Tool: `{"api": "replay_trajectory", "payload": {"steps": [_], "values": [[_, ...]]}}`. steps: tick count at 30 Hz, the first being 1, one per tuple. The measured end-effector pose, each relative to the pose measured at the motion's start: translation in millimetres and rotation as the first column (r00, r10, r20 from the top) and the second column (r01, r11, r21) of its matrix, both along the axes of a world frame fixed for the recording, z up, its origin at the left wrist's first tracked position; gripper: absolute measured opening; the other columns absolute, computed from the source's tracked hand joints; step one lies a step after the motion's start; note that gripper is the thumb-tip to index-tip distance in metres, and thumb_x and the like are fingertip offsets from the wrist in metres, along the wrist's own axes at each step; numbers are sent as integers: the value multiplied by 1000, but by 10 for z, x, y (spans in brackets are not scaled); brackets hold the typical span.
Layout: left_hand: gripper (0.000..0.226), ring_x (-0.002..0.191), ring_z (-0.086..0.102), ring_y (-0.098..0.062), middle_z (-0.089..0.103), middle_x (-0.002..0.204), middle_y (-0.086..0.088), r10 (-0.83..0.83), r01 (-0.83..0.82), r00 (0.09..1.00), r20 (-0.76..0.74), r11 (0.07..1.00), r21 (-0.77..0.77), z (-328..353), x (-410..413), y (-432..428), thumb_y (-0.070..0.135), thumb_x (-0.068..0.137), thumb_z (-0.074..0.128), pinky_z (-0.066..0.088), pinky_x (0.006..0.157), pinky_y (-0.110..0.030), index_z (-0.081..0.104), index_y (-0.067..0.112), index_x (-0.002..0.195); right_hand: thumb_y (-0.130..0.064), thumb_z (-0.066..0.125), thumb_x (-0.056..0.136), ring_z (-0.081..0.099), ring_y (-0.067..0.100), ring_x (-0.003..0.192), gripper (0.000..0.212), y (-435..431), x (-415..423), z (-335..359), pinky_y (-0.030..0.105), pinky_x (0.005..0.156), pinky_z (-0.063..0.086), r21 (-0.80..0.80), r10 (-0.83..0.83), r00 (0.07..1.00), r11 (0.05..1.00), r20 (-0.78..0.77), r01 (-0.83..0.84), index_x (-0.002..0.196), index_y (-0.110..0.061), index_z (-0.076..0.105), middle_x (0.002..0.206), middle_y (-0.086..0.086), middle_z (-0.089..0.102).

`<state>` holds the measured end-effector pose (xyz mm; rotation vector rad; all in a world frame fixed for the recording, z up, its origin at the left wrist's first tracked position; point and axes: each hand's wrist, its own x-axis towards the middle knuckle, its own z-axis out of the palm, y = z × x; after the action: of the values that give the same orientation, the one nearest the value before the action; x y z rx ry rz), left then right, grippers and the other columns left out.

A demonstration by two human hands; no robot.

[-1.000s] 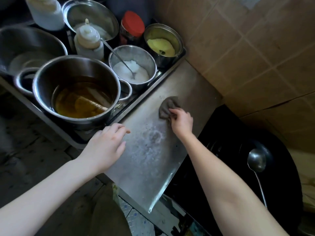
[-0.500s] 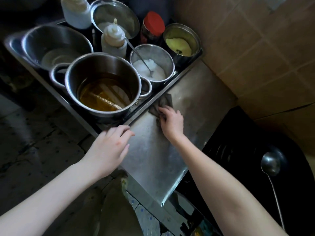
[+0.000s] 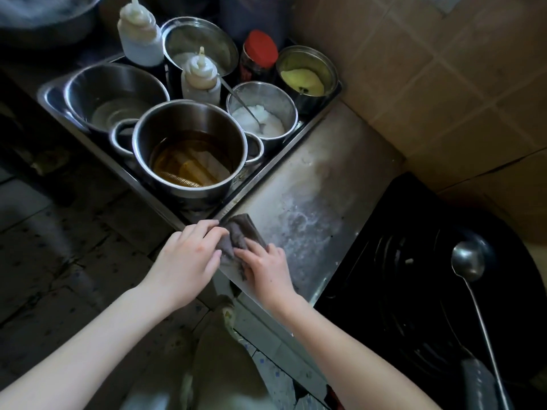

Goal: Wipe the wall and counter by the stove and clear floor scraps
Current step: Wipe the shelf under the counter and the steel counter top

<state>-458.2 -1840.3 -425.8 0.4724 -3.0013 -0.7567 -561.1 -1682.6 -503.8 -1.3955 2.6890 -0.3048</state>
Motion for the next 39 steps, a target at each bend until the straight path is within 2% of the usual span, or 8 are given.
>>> {"api": "replay_trajectory", "payload": {"steps": [2, 5, 9, 16, 22, 30, 35, 39], "values": [[35, 110, 57, -26, 56, 125, -6, 3, -3, 1000, -5, 1000, 13, 19, 0, 17, 17, 85, 62, 48, 84, -42, 59, 13, 119, -27, 67, 73, 58, 22, 78, 35, 84, 21, 41, 35, 73, 46, 35, 44, 998, 998, -45, -43, 107, -34, 65, 118, -5, 66], [35, 114, 54, -24, 53, 128, -4, 2, -1, 1000, -16, 999, 37, 44, -17, 37, 19, 87, 59, 45, 90, -40, 56, 14, 122, -36, 46, 80, 60, 24, 81, 34, 185, -107, 108, 40, 74, 45, 62, 51, 997, 997, -58, -47, 107, -32, 66, 117, -3, 66], [35, 115, 53, -25, 52, 129, -5, -4, 5, 1000, -14, 999, 48, 71, -41, 58, 19, 89, 58, 44, 90, -41, 56, 14, 123, -21, 65, 82, 60, 28, 83, 28, 359, -400, 106, 41, 75, 42, 50, -161, 986, 985, -47, 163, 107, -32, 67, 120, -4, 65], [34, 114, 54, -25, 52, 128, -5, -26, 26, 1000, 5, 999, 28, 60, -38, 99, 19, 89, 57, 45, 89, -39, 56, 14, 123, -25, 53, 90, 53, 26, 108, 32, 745, -918, 214, 38, 87, 32, 125, -490, 871, 866, 17, 485, 120, -35, 61, 136, -9, 54], [33, 113, 54, -24, 52, 129, -5, -38, 37, 999, 9, 999, 25, 69, 1, 82, 20, 90, 56, 45, 88, -38, 55, 15, 123, -20, 54, 90, 47, 30, 117, 38, 816, -804, 205, 41, 97, 34, 130, -625, 776, 779, 83, 613, 127, -30, 57, 142, -2, 48], [33, 112, 54, -25, 52, 128, -5, -20, 19, 1000, 6, 999, 31, 110, 174, 1, 18, 90, 56, 44, 89, -38, 55, 14, 122, -16, 51, 91, 48, 33, 111, 40, 514, -209, 149, 40, 94, 33, 150, -558, 828, 824, 52, 546, 129, -29, 56, 143, 3, 47], [33, 114, 53, -25, 51, 129, -4, -1, 2, 1000, -13, 999, 46, 164, 293, -68, 18, 90, 55, 42, 90, -37, 55, 14, 123, -10, 44, 94, 43, 32, 116, 45, 161, 29, 192, 41, 97, 30, 174, -418, 904, 901, 91, 399, 134, -30, 50, 148, 2, 41], [33, 115, 52, -24, 51, 130, -4, -32, 33, 999, -25, 998, 54, 199, 359, -77, 18, 91, 55, 41, 90, -37, 55, 14, 123, 0, 52, 88, 45, 33, 112, 52, 81, 142, 217, 44, 93, 31, 169, -293, 951, 946, 94, 275, 131, -30, 54, 147, 4, 42]]}}
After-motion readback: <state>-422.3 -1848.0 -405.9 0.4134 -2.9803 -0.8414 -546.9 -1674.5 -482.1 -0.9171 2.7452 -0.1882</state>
